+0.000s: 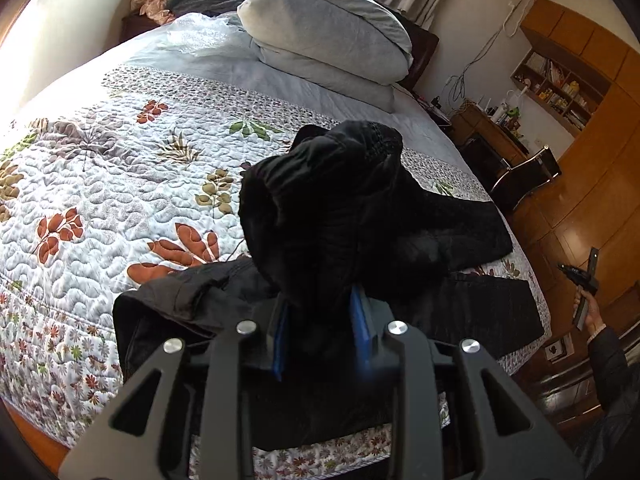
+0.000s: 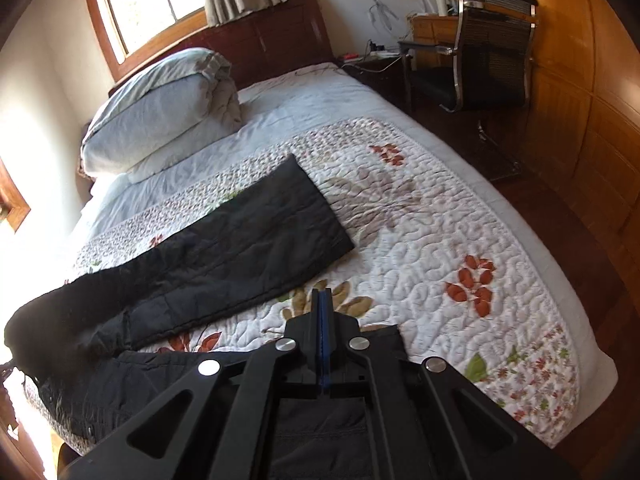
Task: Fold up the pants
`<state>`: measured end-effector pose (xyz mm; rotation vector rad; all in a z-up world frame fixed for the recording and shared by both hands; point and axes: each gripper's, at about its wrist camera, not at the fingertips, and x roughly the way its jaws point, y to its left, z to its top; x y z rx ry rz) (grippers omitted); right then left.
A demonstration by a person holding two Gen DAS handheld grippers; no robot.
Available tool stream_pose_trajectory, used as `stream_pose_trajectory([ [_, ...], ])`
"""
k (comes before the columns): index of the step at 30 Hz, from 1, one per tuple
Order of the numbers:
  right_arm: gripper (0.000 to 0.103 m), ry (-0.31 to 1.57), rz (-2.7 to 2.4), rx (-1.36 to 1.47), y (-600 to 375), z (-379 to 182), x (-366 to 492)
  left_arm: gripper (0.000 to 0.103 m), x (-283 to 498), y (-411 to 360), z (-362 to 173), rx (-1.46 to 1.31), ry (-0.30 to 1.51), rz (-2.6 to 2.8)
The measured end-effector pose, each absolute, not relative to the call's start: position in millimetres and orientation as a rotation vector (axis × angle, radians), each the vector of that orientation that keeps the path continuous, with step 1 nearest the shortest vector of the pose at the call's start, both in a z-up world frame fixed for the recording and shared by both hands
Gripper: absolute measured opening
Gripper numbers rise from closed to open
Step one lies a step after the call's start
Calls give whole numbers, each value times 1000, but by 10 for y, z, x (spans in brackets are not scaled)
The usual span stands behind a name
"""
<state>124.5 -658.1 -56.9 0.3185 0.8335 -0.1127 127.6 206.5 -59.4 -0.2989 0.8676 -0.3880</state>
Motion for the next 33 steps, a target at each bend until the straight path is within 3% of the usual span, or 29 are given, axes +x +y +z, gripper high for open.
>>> stream_pose_trajectory([
  [4,0,915,-22,262,-6260,-767,2052,27,1299,1973,-589,-287,873,-392],
  [8,13,1008,1,236,-6267,-1022,3045,27,1429,2027,-592,-334,871,-357],
  [11,26,1096,-35,203,-6370,-1259,3724,27,1531,2038,-569,-359,869,-325],
  [15,52,1160,-72,170,-6502,-1513,4342,27,1685,2069,-584,-388,875,-291],
  [19,66,1236,-92,121,-6551,-1717,4698,27,1782,2039,-603,-380,887,-272],
  [21,65,1271,-87,96,-6549,-1795,4782,27,1815,2027,-618,-381,891,-267],
  [23,50,1301,-56,92,-6521,-1881,4817,28,1846,2018,-629,-371,898,-262],
  [25,27,1308,-58,21,-6447,-1897,4821,28,1863,1999,-628,-357,903,-261],
  [27,12,1287,-37,-44,-6355,-1842,4770,28,1871,1995,-631,-353,908,-262],
  [33,9,1141,8,-127,-6166,-1316,4406,28,1824,1974,-653,-355,902,-280],
])
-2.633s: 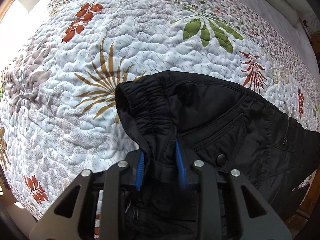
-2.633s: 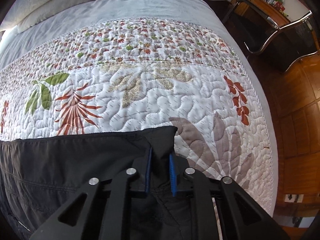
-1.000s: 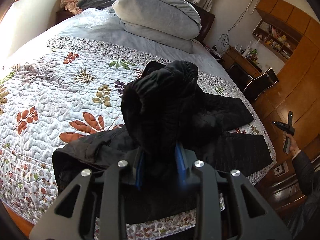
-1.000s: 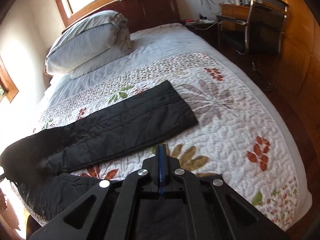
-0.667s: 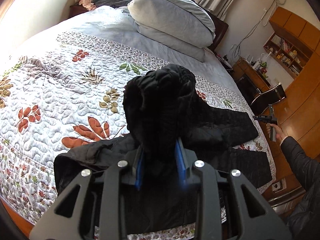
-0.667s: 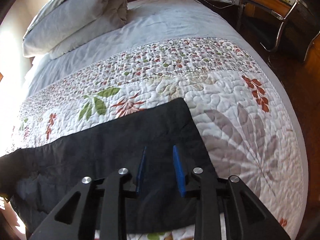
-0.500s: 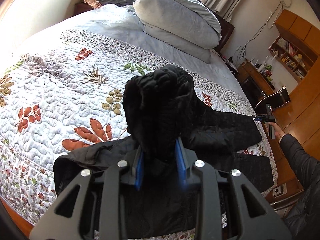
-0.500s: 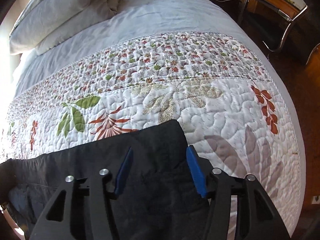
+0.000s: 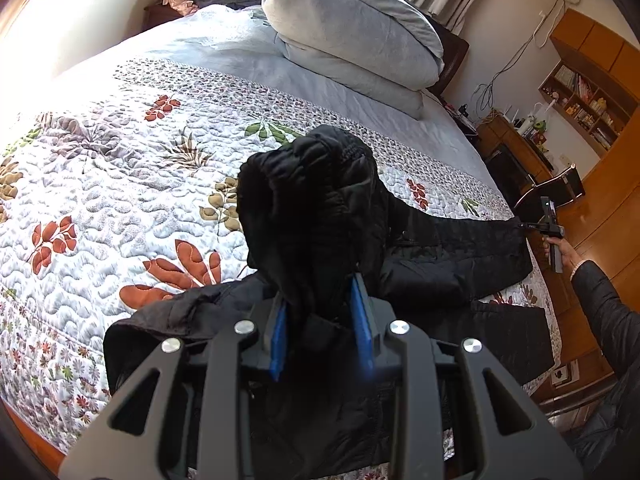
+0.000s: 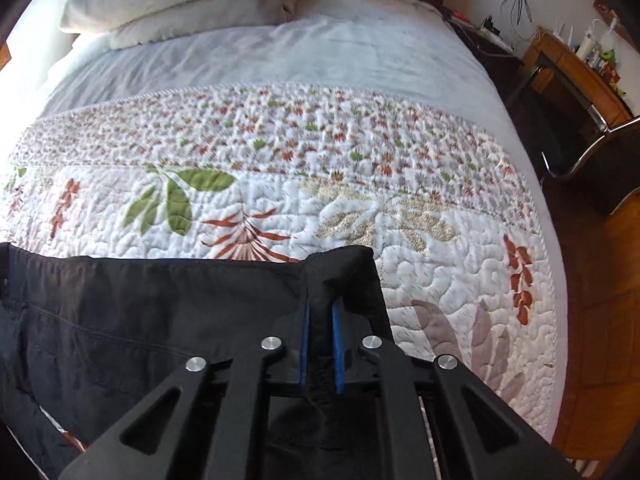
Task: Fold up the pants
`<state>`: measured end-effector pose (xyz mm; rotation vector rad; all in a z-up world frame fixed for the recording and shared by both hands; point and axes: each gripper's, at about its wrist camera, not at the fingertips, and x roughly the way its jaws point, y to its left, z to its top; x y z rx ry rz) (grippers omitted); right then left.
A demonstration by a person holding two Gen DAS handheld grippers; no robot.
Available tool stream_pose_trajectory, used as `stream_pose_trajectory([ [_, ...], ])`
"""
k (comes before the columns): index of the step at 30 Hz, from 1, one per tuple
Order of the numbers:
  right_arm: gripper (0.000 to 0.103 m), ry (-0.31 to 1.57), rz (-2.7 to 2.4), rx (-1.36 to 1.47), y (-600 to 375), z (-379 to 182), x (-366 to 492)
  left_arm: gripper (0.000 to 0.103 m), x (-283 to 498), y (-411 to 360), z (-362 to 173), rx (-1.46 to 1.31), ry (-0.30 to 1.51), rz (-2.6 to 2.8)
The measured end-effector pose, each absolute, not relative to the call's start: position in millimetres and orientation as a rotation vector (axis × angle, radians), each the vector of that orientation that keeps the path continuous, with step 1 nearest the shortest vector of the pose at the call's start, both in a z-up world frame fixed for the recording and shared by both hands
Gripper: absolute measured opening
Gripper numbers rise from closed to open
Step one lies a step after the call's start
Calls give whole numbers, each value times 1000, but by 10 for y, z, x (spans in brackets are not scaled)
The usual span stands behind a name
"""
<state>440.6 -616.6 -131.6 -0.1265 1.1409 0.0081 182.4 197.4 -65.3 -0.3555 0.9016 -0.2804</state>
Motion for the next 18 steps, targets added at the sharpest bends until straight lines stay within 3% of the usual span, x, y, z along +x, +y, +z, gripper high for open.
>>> stream_pose_trajectory([
  [10,9,808,114,-145,-5802,-143,2827,28,1654,1956,-749,-357,893,-333],
  [18,9,727,57,-22,-5837,-223,1190,28,1445,1973,-887,-361,908,-355],
])
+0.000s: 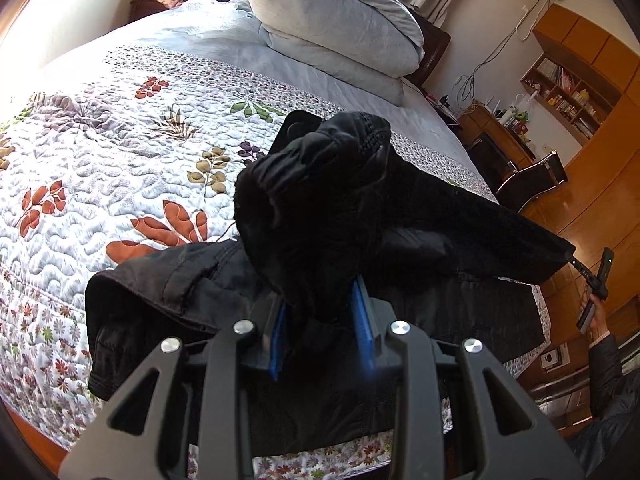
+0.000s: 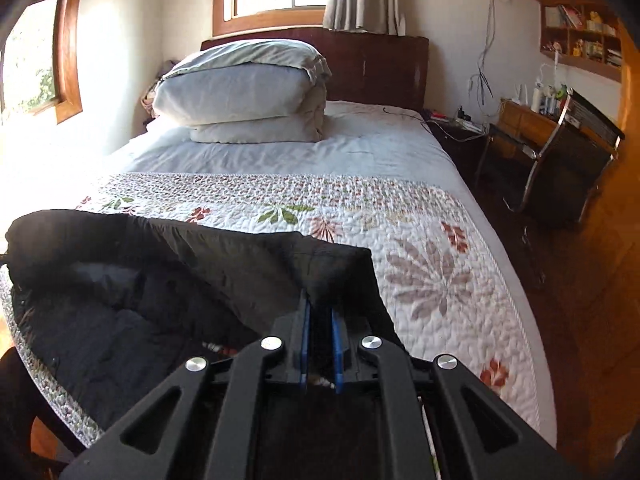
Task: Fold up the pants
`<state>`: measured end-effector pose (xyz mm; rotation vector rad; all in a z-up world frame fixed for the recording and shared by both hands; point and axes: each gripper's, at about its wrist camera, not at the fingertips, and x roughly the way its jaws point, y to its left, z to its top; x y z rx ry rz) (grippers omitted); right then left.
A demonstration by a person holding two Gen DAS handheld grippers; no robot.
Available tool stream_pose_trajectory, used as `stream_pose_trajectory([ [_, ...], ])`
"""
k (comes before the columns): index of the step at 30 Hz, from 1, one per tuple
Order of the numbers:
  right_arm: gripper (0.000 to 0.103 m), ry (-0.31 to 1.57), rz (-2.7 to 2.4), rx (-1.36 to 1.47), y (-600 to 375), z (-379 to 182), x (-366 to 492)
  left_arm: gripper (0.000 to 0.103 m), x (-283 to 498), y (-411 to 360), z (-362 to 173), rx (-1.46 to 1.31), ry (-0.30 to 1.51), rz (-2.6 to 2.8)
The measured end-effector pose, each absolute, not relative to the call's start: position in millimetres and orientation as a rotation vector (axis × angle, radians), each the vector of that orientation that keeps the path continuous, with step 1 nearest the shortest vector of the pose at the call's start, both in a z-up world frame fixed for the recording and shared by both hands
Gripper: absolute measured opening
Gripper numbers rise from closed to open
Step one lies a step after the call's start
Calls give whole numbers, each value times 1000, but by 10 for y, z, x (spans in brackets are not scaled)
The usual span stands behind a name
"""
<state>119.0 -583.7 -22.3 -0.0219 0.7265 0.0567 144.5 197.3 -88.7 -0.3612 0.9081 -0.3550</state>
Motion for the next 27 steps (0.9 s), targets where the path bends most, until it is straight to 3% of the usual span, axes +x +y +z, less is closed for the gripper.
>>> stream_pose_trajectory([
  [10,9,767,-103,322,-6383,-973,28,32,1121,2210,-1100,-410,938,-303],
  [23,9,877,-241,443,-6681,-1585,-328,46,754,2291,-1341,-344,1008,-255],
  [25,9,903,-252,434,-6671,-1616,-342,54,689,2306,-1375,-341,1022,-243],
  [27,14,936,-261,418,-6644,-1607,-355,77,596,2363,-1399,-351,1042,-206],
])
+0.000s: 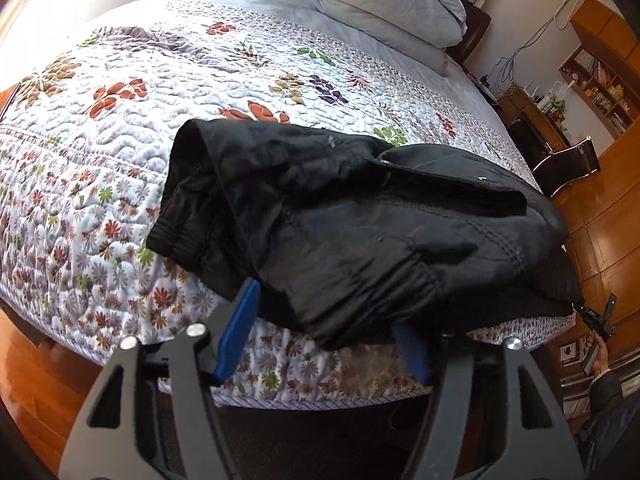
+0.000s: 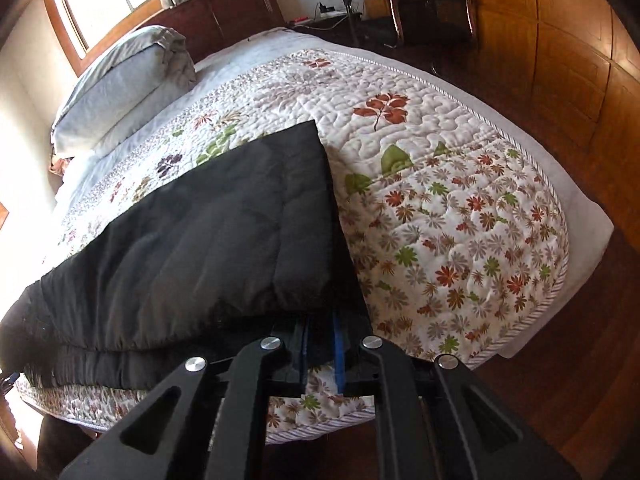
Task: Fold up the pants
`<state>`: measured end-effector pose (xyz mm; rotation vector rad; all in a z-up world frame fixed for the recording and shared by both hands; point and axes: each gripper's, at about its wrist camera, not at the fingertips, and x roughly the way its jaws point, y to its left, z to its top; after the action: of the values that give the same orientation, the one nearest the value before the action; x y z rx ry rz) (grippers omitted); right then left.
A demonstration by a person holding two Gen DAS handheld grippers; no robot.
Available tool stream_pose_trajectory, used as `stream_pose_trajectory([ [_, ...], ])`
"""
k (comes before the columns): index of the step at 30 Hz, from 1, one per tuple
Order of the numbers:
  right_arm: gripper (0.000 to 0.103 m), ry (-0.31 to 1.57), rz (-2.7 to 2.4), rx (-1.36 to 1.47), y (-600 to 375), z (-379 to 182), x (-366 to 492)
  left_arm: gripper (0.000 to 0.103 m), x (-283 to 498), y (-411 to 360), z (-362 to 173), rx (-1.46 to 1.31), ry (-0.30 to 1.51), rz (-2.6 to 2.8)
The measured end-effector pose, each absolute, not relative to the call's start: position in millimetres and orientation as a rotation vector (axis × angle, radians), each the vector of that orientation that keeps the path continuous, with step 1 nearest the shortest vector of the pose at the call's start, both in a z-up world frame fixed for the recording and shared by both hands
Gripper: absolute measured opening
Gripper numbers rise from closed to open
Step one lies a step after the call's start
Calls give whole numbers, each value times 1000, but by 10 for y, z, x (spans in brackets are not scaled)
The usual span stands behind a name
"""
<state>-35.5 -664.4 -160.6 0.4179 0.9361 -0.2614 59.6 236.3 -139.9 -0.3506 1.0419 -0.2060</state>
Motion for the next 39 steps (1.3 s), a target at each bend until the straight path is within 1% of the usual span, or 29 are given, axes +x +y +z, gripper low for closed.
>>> stream_pose_trajectory([
  [1,23,945,-277,400,-6623,-1585,-374,79,529,2403,-1401,-365,1041,-192],
  [2,40,947,-299,383,-6605,-1552,-401,79,450,2453,-1402,-381,1039,-181],
  [3,44,944,-313,370,-6584,-1514,-430,81,374,2491,-1401,-401,1042,-171],
  [4,44,937,-322,364,-6564,-1471,-460,82,302,2524,-1405,-431,1048,-164],
  [7,44,897,-350,387,-6493,-1332,-545,82,64,2522,-1468,-601,1052,-208],
  [10,44,838,-327,423,-6350,-1175,-560,82,-29,2283,-1497,-755,998,-324],
  [12,45,814,-297,422,-6203,-1085,-507,86,38,2095,-1543,-830,960,-375],
  [15,45,789,-196,442,-5893,-990,-375,86,279,1899,-1724,-904,989,-383],
  [17,47,780,-97,468,-5632,-964,-261,78,427,1862,-1810,-913,988,-339],
  [18,50,785,-39,485,-5486,-974,-196,68,483,1848,-1838,-917,985,-321],
  [19,51,792,12,503,-5339,-992,-132,52,550,1873,-1856,-917,984,-302],
  [22,52,848,189,588,-4835,-1154,64,24,739,1952,-1864,-894,1006,-255],
  [25,52,936,347,675,-4287,-1403,240,17,925,2051,-1779,-793,1003,-213],
  [28,52,1001,423,687,-3805,-1585,364,16,1076,2121,-1573,-593,950,-163],
  [30,52,1035,427,698,-3593,-1698,450,15,1155,2094,-1538,-473,966,-151],
  [34,52,1106,367,715,-3390,-1915,611,15,1147,2108,-1605,-437,993,-156],
  [39,52,1110,301,946,-3464,-2179,666,18,1003,2096,-1632,-440,982,-156],
])
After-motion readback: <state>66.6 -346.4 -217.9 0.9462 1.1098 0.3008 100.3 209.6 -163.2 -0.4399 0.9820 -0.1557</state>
